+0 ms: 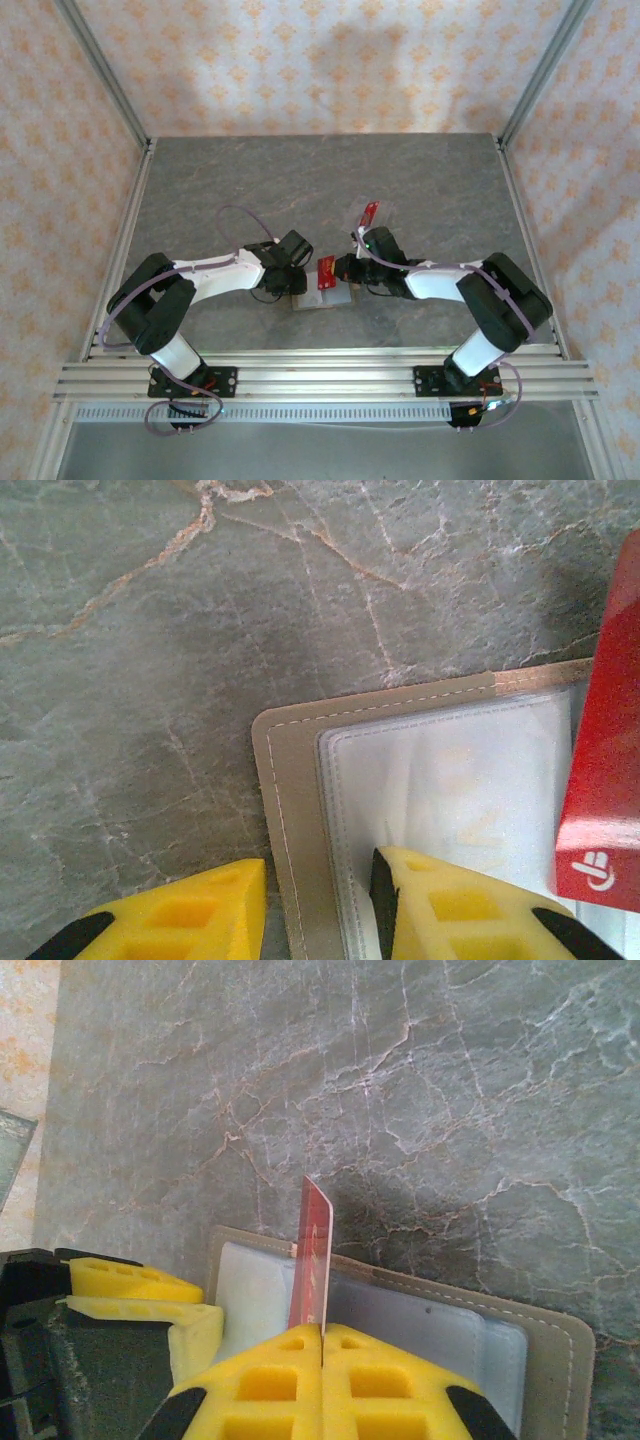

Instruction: Put the credit cards into the card holder

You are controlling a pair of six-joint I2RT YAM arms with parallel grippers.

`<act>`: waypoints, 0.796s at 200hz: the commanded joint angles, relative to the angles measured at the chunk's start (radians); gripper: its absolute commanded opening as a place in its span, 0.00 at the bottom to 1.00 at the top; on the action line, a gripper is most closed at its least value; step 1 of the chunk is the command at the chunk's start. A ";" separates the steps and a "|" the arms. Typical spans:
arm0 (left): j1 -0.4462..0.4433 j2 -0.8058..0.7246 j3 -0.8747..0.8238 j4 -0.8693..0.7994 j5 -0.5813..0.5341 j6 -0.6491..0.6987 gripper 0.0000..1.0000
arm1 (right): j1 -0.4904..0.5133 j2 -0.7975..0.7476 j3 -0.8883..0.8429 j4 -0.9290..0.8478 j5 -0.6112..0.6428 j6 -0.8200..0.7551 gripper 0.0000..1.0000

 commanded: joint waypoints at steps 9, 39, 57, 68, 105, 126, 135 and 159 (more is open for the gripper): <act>-0.007 0.036 -0.032 -0.075 -0.035 -0.006 0.34 | 0.007 0.011 -0.042 0.046 -0.012 0.009 0.00; -0.007 0.038 -0.030 -0.072 -0.032 -0.007 0.34 | 0.010 0.017 -0.055 0.066 -0.025 0.020 0.00; -0.007 0.041 -0.029 -0.071 -0.030 -0.007 0.34 | 0.013 0.023 -0.061 0.075 -0.041 0.026 0.00; -0.007 0.042 -0.029 -0.070 -0.030 -0.007 0.34 | 0.014 0.024 -0.069 0.079 -0.046 0.030 0.00; -0.007 0.048 -0.028 -0.066 -0.028 -0.007 0.34 | 0.015 0.021 -0.103 0.080 -0.072 0.031 0.00; -0.007 0.052 -0.026 -0.065 -0.027 -0.007 0.34 | 0.017 0.021 -0.104 0.049 -0.093 0.019 0.00; -0.007 0.054 -0.026 -0.065 -0.027 -0.006 0.34 | 0.017 0.018 -0.105 0.034 -0.096 0.012 0.00; -0.008 0.055 -0.028 -0.060 -0.026 -0.007 0.34 | 0.017 0.018 -0.099 -0.004 -0.111 -0.008 0.00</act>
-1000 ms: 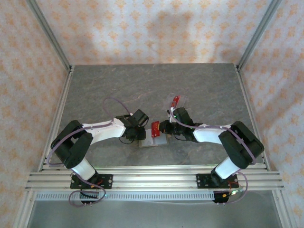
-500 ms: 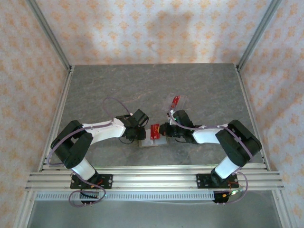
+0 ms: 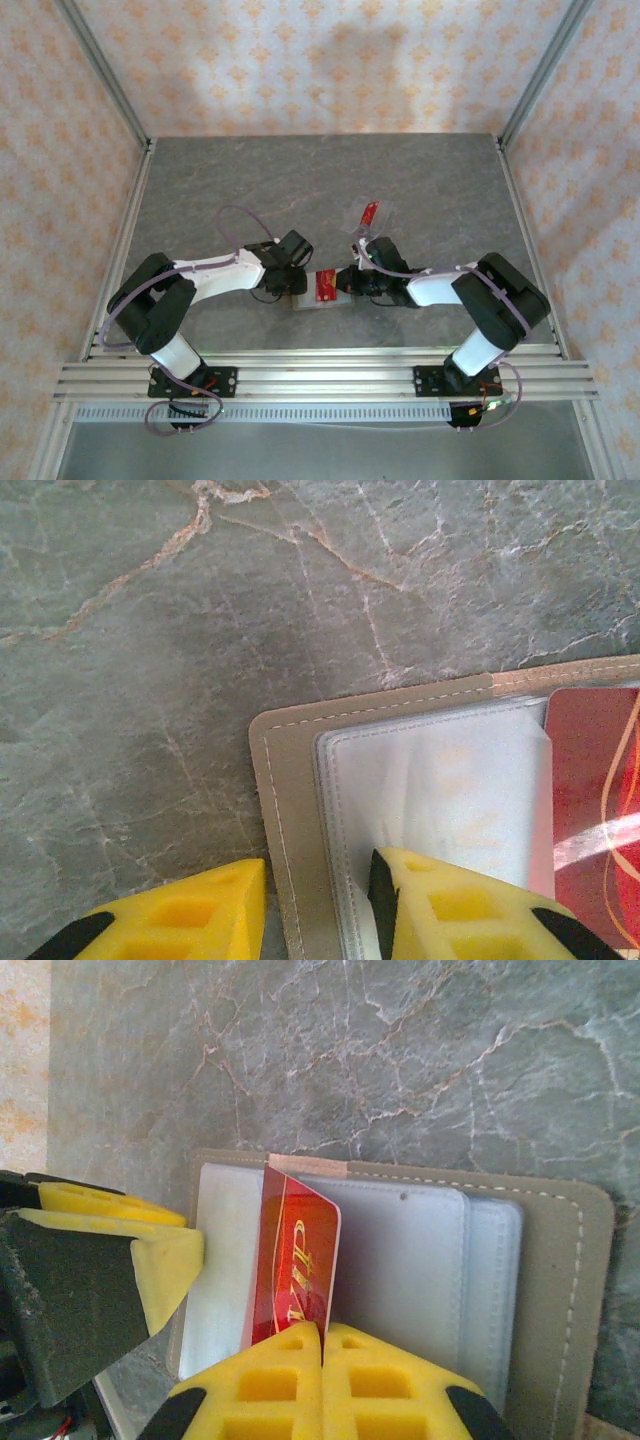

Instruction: Put the credit cards into the card holder

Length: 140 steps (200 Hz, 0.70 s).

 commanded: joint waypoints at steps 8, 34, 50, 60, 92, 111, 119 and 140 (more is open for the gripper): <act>-0.007 0.054 -0.031 -0.062 -0.027 -0.007 0.34 | 0.010 0.009 -0.004 -0.086 -0.025 -0.045 0.00; -0.007 0.057 -0.033 -0.059 -0.026 -0.007 0.34 | 0.010 0.015 0.015 -0.124 -0.036 -0.063 0.00; -0.007 0.056 -0.033 -0.057 -0.025 -0.006 0.34 | 0.010 0.023 0.027 -0.142 -0.041 -0.074 0.00; -0.007 0.057 -0.033 -0.056 -0.025 -0.006 0.34 | 0.010 0.027 0.039 -0.159 -0.043 -0.084 0.00; -0.007 0.060 -0.035 -0.052 -0.024 -0.004 0.34 | 0.012 0.054 0.074 -0.167 -0.055 -0.092 0.00; -0.007 0.061 -0.036 -0.052 -0.023 -0.004 0.34 | 0.015 0.068 0.093 -0.167 -0.058 -0.089 0.00; -0.007 0.058 -0.039 -0.050 -0.022 -0.006 0.34 | 0.019 0.070 0.098 -0.166 -0.056 -0.086 0.00; -0.007 0.056 -0.043 -0.047 -0.023 -0.007 0.34 | 0.032 0.079 0.100 -0.140 -0.053 -0.066 0.00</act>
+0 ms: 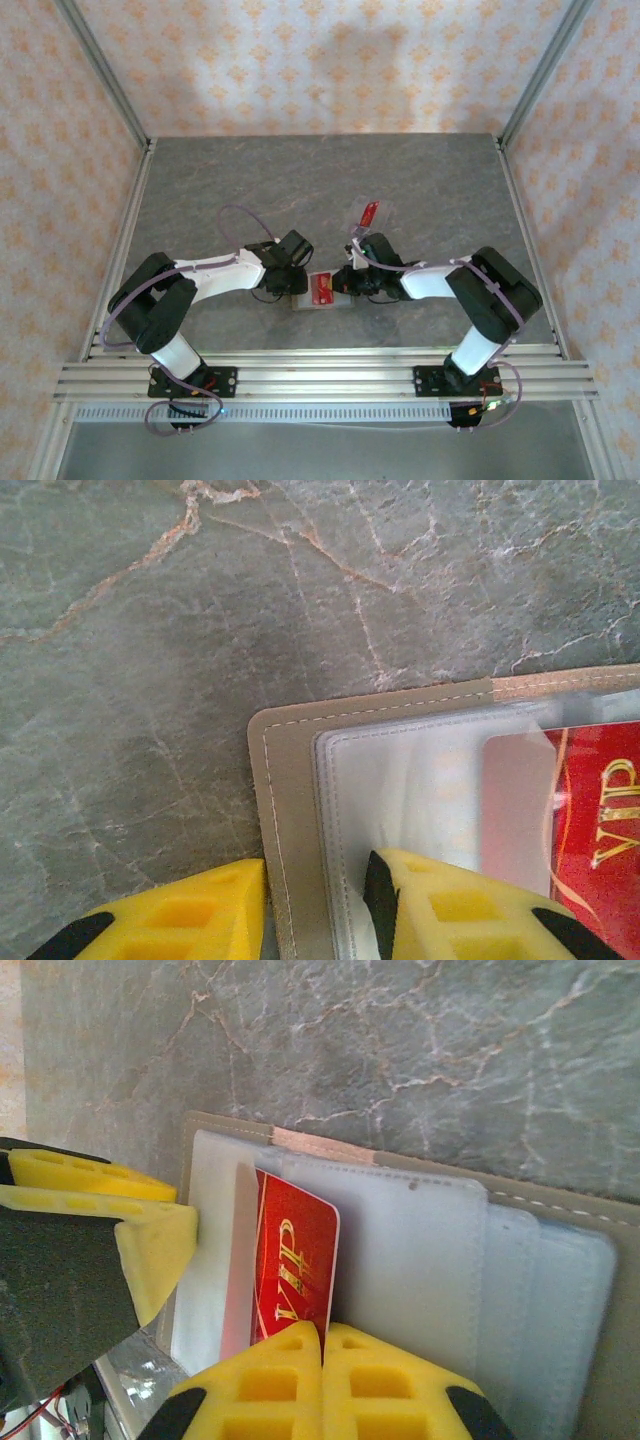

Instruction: Put the credit cards into the card holder

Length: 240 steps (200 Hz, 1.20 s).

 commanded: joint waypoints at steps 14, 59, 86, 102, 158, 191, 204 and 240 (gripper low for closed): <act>-0.009 0.051 -0.046 -0.050 -0.029 -0.009 0.34 | 0.038 0.034 0.014 0.000 0.008 0.011 0.00; -0.013 0.050 -0.054 -0.039 -0.025 -0.015 0.34 | 0.079 0.071 0.024 0.072 0.020 0.070 0.00; -0.021 0.049 -0.063 -0.027 -0.020 -0.024 0.34 | 0.086 0.085 0.014 0.136 0.031 0.123 0.00; -0.025 0.048 -0.069 -0.016 -0.017 -0.033 0.34 | 0.089 0.093 -0.009 0.200 0.051 0.174 0.00; -0.024 -0.034 -0.054 -0.053 -0.003 -0.041 0.34 | 0.091 0.110 -0.069 0.331 0.130 0.278 0.00; 0.009 -0.122 -0.027 -0.097 0.018 -0.031 0.34 | 0.091 0.118 -0.050 0.293 0.099 0.264 0.00; 0.031 -0.148 -0.022 -0.108 0.035 -0.023 0.32 | 0.091 0.112 -0.038 0.254 0.093 0.248 0.00; 0.047 -0.142 0.005 -0.132 0.040 0.020 0.06 | 0.091 0.059 -0.018 0.145 0.117 0.204 0.05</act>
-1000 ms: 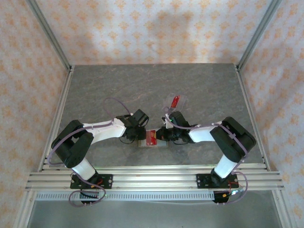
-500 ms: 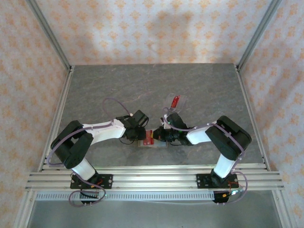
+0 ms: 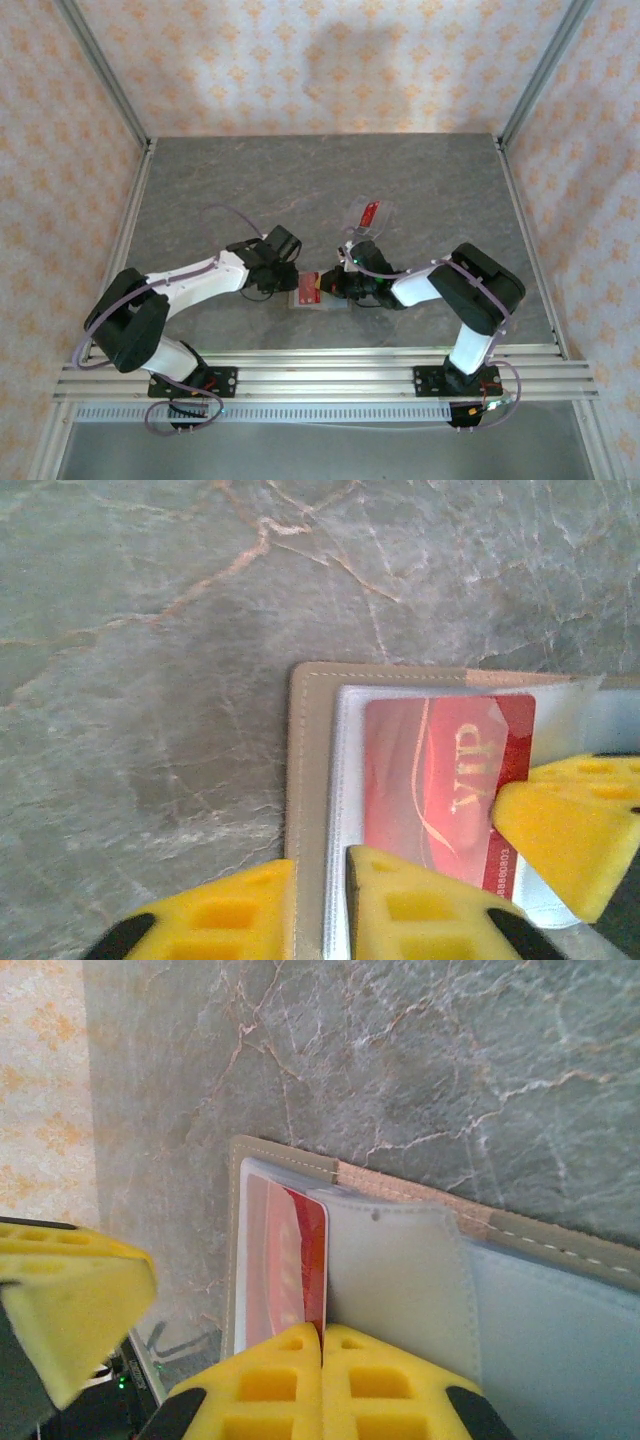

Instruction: Put the credit cards into the card holder

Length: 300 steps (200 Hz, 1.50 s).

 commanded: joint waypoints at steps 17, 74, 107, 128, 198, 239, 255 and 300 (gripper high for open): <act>0.005 0.037 0.030 -0.034 0.035 0.049 0.00 | 0.009 -0.052 0.029 -0.182 0.063 -0.066 0.10; 0.004 0.100 0.014 0.033 0.069 0.066 0.00 | 0.009 -0.112 0.081 -0.299 0.049 -0.100 0.23; 0.003 0.115 -0.011 0.056 0.067 0.064 0.00 | 0.009 -0.107 0.108 -0.318 0.029 -0.101 0.23; 0.002 0.115 -0.030 0.064 0.063 0.063 0.00 | 0.012 -0.095 0.116 -0.320 0.029 -0.095 0.21; 0.003 0.110 -0.080 0.099 0.067 0.054 0.00 | 0.061 -0.051 0.145 -0.315 0.038 -0.073 0.00; 0.003 0.103 -0.095 0.113 0.074 0.047 0.00 | 0.087 -0.015 0.140 -0.251 0.063 -0.028 0.00; 0.003 0.103 -0.096 0.112 0.071 0.046 0.00 | 0.090 -0.006 0.133 -0.223 0.074 -0.011 0.05; 0.000 0.109 -0.113 0.127 0.069 0.032 0.00 | 0.084 -0.135 0.229 -0.572 0.207 -0.140 0.25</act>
